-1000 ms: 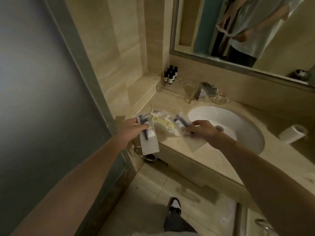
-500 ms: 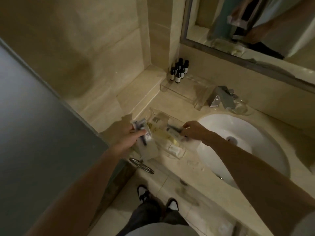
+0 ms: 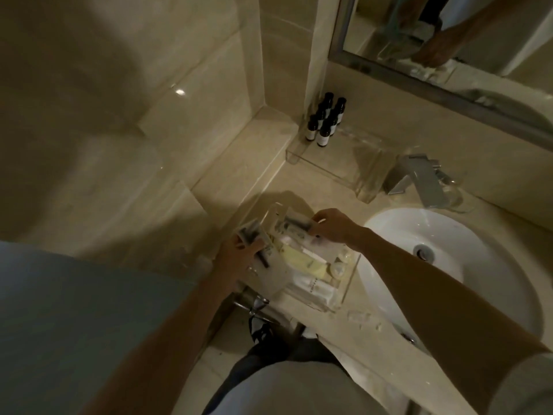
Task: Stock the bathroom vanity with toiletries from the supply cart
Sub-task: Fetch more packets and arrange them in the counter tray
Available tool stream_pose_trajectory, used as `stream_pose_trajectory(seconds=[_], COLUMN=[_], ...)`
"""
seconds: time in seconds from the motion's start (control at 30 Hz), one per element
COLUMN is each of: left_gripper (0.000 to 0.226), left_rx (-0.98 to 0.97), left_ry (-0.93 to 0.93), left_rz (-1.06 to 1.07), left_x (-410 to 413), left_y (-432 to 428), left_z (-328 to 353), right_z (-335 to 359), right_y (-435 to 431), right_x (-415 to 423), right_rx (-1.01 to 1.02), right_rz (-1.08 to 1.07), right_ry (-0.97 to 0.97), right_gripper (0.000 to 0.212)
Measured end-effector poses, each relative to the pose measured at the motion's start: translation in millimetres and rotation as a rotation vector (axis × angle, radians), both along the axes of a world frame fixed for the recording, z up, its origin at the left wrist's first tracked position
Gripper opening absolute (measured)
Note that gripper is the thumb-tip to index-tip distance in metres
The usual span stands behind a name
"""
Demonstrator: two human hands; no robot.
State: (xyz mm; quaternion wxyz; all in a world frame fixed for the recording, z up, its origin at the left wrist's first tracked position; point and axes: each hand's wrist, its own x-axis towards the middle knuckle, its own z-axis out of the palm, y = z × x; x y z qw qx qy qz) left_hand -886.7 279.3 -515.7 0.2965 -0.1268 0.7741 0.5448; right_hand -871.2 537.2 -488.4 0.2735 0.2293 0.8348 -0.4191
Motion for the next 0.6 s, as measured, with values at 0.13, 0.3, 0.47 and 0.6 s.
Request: stream_pose_trajectory(seconds=[0.13,0.3,0.47,0.6], left_gripper=[0.026,0.034,0.029,0.039], left_rx=[-0.01,-0.023,-0.05,-0.061], left_ry=[-0.04,-0.067,-0.018,0.024], left_rz=[0.037,0.132,0.175,0.173], left_x=[-8,-2,6,14], left_y=[2,5,15,27], left_z=[-9,-14,-18,-18], right_z=[-7,-16,-21,-25], right_y=[-4,-9,-3,11], right_x=[-17,-27,-30,-22], right_rx=[-0.02,-0.072,-0.066,0.117], right_rz=[0.094,0.167,0.178,0.259], right_ry=[0.005,0.028,0.112,0.286], right_gripper=[0.025,0.015,0.025,0.027])
